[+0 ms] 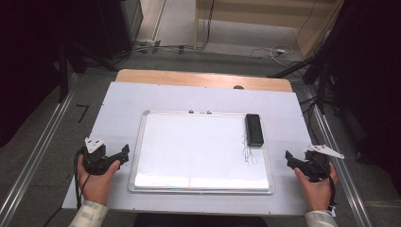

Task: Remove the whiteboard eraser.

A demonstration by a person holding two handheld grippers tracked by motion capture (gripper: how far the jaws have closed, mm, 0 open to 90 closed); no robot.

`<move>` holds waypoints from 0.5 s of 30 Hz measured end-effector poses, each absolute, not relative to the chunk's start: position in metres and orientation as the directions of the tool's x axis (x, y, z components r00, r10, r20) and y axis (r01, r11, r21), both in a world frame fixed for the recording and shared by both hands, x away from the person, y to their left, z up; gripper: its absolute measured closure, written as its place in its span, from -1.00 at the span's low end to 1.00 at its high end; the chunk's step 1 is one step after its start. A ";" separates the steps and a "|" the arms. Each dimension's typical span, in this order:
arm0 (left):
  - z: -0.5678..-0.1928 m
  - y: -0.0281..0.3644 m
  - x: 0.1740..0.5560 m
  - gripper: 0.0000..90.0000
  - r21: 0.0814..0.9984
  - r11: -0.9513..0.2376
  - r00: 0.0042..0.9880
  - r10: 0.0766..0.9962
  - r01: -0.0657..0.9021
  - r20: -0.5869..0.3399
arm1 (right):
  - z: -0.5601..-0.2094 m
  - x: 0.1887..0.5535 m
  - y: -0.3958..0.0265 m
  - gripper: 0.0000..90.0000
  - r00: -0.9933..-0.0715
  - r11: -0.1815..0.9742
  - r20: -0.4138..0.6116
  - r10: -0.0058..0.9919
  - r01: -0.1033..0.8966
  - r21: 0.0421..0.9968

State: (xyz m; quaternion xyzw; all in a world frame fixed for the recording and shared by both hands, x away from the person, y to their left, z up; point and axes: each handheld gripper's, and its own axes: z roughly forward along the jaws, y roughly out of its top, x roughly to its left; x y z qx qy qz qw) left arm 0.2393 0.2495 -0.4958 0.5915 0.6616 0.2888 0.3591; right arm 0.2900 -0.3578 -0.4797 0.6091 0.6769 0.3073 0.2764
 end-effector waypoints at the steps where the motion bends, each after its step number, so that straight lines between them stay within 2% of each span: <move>1: -0.496 0.250 0.240 -0.72 0.806 0.133 -0.042 0.990 0.577 -0.133 | -0.478 0.290 -0.356 -0.61 -0.109 0.072 -0.001 0.994 0.649 0.757; 15: -0.497 0.248 0.241 -0.73 0.806 0.135 -0.046 0.990 0.576 -0.133 | -0.473 0.294 -0.337 -0.68 -0.158 0.094 0.012 0.987 0.643 0.760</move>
